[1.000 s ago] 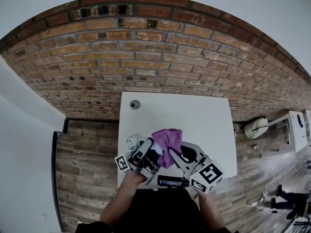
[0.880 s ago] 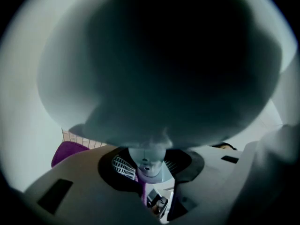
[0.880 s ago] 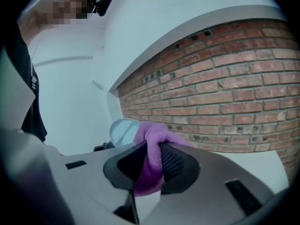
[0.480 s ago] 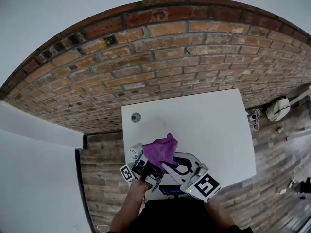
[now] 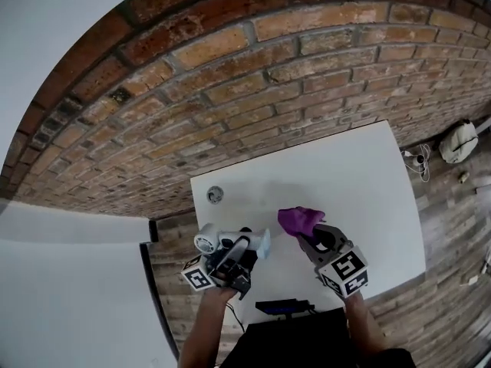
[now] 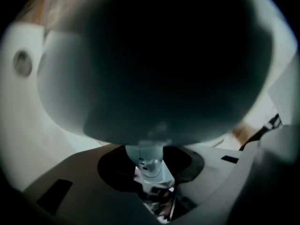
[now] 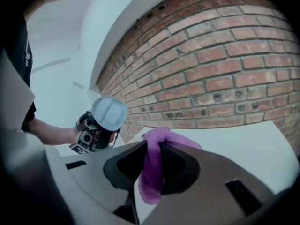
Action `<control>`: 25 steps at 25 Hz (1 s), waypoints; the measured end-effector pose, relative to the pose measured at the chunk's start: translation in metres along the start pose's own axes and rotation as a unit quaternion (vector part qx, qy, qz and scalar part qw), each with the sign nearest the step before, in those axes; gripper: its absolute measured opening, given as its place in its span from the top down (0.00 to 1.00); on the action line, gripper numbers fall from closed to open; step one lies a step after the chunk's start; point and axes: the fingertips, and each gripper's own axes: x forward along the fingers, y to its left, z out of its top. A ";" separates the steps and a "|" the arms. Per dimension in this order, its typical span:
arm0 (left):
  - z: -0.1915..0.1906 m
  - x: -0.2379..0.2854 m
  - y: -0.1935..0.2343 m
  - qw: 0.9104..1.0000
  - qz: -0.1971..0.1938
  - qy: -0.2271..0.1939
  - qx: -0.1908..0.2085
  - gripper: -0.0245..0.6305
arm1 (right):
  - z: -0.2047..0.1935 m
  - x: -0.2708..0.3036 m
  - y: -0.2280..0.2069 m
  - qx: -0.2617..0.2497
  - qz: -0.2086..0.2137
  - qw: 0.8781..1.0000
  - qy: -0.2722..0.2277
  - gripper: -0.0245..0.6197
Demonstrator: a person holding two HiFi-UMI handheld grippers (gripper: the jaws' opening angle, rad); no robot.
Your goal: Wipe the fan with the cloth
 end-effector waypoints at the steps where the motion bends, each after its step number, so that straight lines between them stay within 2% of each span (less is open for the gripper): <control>1: 0.002 0.005 0.012 0.996 0.033 0.046 0.066 0.72 | -0.005 -0.005 -0.010 0.018 -0.004 1.000 -0.003 0.86; 2: 0.006 0.008 0.026 0.985 0.064 0.090 0.129 0.72 | -0.009 -0.010 -0.018 0.035 -0.008 0.999 -0.006 0.86; 4: 0.022 0.016 0.059 0.951 0.117 0.157 0.240 0.72 | -0.017 -0.018 -0.028 0.058 -0.013 0.998 -0.007 0.86; 6: 0.042 0.021 0.101 0.909 0.159 0.205 0.326 0.72 | -0.023 -0.022 -0.031 0.073 -0.010 0.997 -0.006 0.86; 8: 0.062 0.027 0.143 0.862 0.196 0.245 0.398 0.72 | -0.027 -0.025 -0.028 0.083 -0.002 0.997 -0.004 0.86; 10: 0.074 0.031 0.181 0.817 0.224 0.286 0.448 0.72 | -0.030 -0.029 -0.023 0.089 0.005 0.996 -0.001 0.86; 11: 0.078 0.033 0.197 0.799 0.234 0.303 0.464 0.72 | -0.031 -0.031 -0.022 0.091 0.007 0.996 0.000 0.86; 13: 0.082 0.034 0.223 0.769 0.242 0.336 0.487 0.72 | -0.034 -0.035 -0.020 0.096 0.007 0.995 0.003 0.86; 17: 0.076 0.024 0.263 0.701 0.226 0.422 0.529 0.72 | -0.039 -0.042 -0.025 0.106 0.004 0.994 0.010 0.86; 18: 0.074 0.022 0.269 0.687 0.217 0.437 0.538 0.72 | -0.040 -0.042 -0.026 0.106 0.004 0.994 0.013 0.86; 19: 0.074 0.021 0.272 0.677 0.207 0.448 0.546 0.72 | -0.040 -0.043 -0.027 0.106 0.004 0.994 0.015 0.86; 21: 0.077 0.021 0.276 0.663 0.197 0.464 0.553 0.72 | -0.041 -0.043 -0.029 0.106 0.005 0.994 0.021 0.86; 23: 0.080 0.022 0.278 0.657 0.190 0.476 0.553 0.72 | -0.040 -0.041 -0.029 0.104 0.008 0.994 0.028 0.86; 25: 0.079 0.022 0.278 0.660 0.187 0.484 0.544 0.72 | -0.038 -0.038 -0.027 0.101 0.013 0.994 0.029 0.86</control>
